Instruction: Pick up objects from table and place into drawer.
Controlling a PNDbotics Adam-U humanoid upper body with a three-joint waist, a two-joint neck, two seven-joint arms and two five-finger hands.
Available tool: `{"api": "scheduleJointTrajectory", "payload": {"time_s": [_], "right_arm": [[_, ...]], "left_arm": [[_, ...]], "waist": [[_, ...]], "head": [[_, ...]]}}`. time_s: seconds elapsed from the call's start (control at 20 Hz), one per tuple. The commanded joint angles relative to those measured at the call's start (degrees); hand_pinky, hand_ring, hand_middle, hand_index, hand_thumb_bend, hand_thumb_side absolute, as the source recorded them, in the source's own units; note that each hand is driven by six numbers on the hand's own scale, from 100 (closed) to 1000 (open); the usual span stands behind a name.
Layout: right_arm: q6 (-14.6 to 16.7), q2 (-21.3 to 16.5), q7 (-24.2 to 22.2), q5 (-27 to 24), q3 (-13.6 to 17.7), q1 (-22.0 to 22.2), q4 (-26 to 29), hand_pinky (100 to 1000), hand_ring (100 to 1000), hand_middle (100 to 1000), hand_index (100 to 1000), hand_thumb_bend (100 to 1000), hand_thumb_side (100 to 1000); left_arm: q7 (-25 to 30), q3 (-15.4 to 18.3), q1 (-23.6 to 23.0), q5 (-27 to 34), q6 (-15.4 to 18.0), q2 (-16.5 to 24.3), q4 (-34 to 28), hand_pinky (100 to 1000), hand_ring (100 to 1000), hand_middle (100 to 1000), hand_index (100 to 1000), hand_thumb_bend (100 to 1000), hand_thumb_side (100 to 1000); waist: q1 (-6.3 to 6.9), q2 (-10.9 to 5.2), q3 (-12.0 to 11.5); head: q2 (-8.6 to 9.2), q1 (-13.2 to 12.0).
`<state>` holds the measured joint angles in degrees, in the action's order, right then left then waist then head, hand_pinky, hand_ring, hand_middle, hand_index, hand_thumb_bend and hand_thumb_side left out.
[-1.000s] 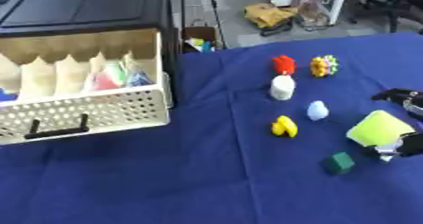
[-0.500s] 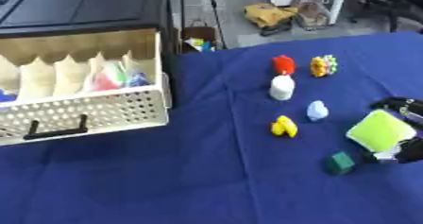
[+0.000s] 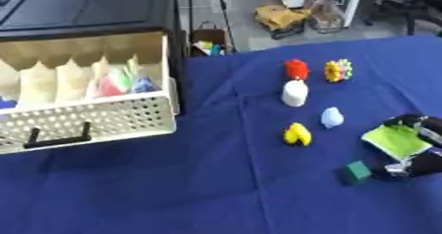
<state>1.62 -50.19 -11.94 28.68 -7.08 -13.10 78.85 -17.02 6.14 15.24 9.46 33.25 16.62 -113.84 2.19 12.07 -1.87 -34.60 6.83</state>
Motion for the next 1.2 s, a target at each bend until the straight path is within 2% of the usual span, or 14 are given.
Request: {"api": "scheduleJointTrajectory", "payload": {"time_s": [0.05, 0.25, 0.3, 0.45, 0.75, 0.8, 0.9, 1.05, 1.2], "right_arm": [[0.16, -1.31, 0.37, -0.31, 0.38, -0.37, -0.87, 931, 1000, 871, 917, 853, 586], [0.25, -1.07, 0.87, -1.06, 0.44, -0.41, -1.95, 926, 1000, 855, 899, 819, 597], [0.37, -1.06, 0.98, -1.23, 0.42, -0.40, -2.03, 920, 987, 840, 880, 771, 592], [0.76, -1.34, 1.23, -1.98, 0.43, -0.15, -1.81, 915, 975, 830, 866, 723, 592], [1.05, -1.88, 0.91, -3.22, 0.51, 0.31, -1.62, 914, 965, 820, 853, 708, 591], [1.07, -1.91, 0.86, -3.36, 0.53, 0.39, -1.61, 911, 953, 807, 831, 615, 612], [1.27, -2.06, 0.70, -4.26, 0.62, 0.74, -1.51, 909, 950, 805, 827, 576, 609], [1.38, -2.24, 0.49, -5.23, 0.65, 1.01, -1.51, 906, 945, 801, 823, 530, 581], [1.30, -2.33, 0.35, -5.52, 0.56, 1.09, -1.77, 898, 937, 795, 815, 476, 494]], "left_arm": [[0.01, 0.03, 0.75, -0.35, -0.18, 0.77, -0.75, 561, 775, 710, 887, 334, 1000], [-0.02, 0.06, 0.82, -0.45, -0.32, 0.62, -0.75, 559, 774, 710, 887, 333, 1000], [-0.02, 0.06, 0.83, -0.47, -0.32, 0.61, -0.75, 559, 774, 710, 887, 333, 1000], [0.00, 0.05, 0.84, -0.53, -0.36, 0.56, -0.75, 557, 774, 710, 887, 332, 1000], [0.02, 0.04, 0.85, -0.61, -0.36, 0.56, -0.75, 555, 774, 710, 887, 332, 1000], [0.01, 0.04, 0.86, -0.62, -0.36, 0.56, -0.75, 553, 773, 710, 887, 332, 1000], [0.01, 0.03, 0.91, -0.62, -0.35, 0.58, -0.75, 552, 773, 710, 888, 332, 1000], [0.02, 0.00, 0.94, -0.61, -0.34, 0.60, -0.75, 551, 773, 710, 888, 333, 1000], [0.01, 0.00, 0.97, -0.56, -0.29, 0.65, -0.75, 551, 772, 711, 888, 332, 1000]], "waist": [[-0.15, -0.54, 0.02], [-0.25, -0.32, 0.09], [-0.25, -0.29, 0.10], [-0.28, -0.18, 0.16], [-0.31, -0.12, 0.18], [-0.32, -0.10, 0.20], [-0.32, -0.06, 0.25], [-0.33, -0.06, 0.22], [-0.32, -0.09, 0.11]], "head": [[0.73, 0.21], [0.94, 0.33], [0.92, 0.33], [0.87, 0.31], [0.85, 0.29], [0.88, 0.27], [0.99, 0.27], [1.05, 0.30], [1.09, 0.35]]}}
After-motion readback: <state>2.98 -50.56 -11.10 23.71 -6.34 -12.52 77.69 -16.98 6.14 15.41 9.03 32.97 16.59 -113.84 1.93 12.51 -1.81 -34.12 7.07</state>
